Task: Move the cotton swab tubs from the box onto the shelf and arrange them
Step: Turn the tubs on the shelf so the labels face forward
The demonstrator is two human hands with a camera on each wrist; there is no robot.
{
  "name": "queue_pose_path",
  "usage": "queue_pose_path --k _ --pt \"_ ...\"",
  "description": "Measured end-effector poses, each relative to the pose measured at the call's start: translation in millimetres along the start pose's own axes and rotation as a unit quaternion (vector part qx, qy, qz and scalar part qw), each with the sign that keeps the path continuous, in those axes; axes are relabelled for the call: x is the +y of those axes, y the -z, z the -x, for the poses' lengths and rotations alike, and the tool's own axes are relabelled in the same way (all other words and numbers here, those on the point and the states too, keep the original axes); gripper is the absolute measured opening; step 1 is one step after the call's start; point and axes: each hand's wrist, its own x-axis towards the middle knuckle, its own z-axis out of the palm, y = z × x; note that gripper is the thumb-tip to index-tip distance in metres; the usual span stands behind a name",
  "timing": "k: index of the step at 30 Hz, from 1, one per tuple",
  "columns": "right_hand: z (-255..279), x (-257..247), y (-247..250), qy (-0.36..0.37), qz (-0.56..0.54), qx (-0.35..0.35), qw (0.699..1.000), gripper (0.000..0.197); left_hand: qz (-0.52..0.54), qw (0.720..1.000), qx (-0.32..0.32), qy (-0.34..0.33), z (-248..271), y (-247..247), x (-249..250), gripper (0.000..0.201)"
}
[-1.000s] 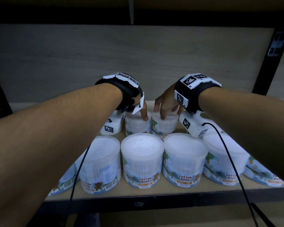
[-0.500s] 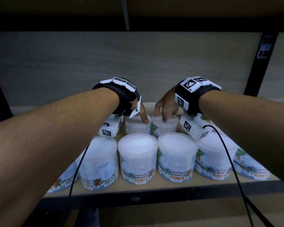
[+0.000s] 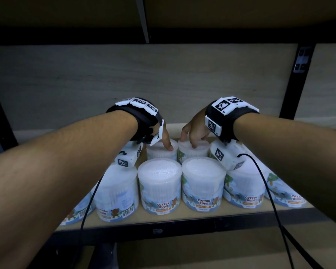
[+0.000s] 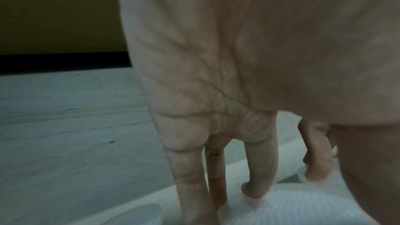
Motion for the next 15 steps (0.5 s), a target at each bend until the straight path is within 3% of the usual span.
queue_pose_path --k 5,15 --pt "7 -1 0 0.008 0.0 -0.003 1.0 0.059 0.05 0.999 -0.018 -0.011 -1 0 -8 0.07" --pt "26 -2 0 0.028 -0.015 -0.023 0.999 0.051 0.035 0.999 -0.013 -0.024 6 -4 -14 0.071"
